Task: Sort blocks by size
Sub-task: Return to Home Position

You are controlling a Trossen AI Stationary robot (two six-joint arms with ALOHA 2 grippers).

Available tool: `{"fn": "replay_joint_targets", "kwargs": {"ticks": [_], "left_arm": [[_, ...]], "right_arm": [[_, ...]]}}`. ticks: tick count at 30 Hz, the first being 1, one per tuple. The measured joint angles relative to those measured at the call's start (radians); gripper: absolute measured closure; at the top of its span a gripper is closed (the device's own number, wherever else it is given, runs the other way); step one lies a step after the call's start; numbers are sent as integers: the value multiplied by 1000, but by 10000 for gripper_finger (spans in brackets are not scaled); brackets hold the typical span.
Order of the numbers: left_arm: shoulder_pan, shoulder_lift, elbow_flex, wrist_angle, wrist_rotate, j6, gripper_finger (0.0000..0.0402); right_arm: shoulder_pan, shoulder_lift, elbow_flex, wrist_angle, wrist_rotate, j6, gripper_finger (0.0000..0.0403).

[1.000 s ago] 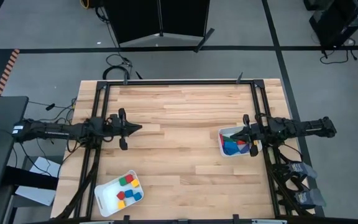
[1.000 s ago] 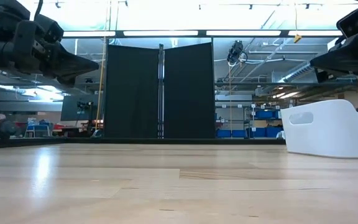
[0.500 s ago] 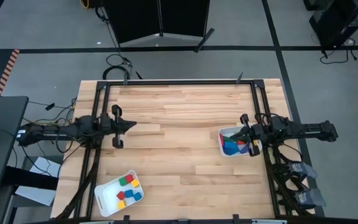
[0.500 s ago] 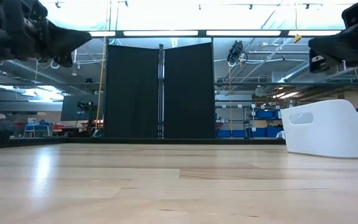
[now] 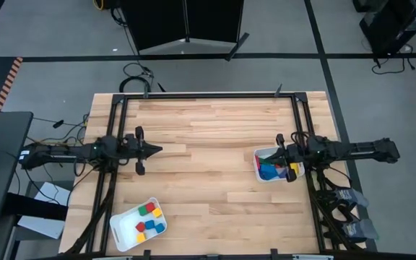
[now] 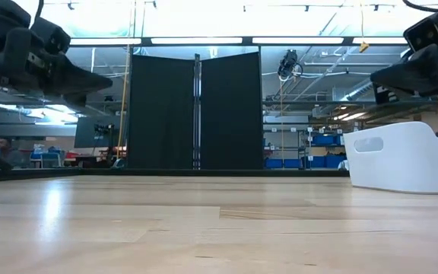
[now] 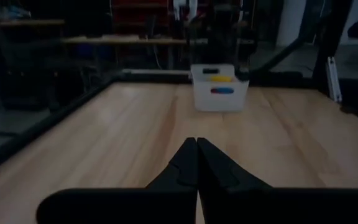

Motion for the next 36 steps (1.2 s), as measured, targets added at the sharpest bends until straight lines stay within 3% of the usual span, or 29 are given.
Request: {"fn": "replay_joint_targets", "kwargs": {"ticks": [6, 13, 19, 36], "left_arm": [[0, 0, 0, -47, -5, -4, 398], [0, 0, 0, -92, -77, -30, 391], [0, 1, 0, -88, -77, -29, 384], [0, 1, 0, -89, -77, -29, 383]], "right_arm": [[0, 38, 0, 0, 3, 32, 395], [0, 44, 0, 0, 23, 30, 385], [0, 44, 0, 0, 23, 30, 368], [0, 44, 0, 0, 23, 30, 369]]}}
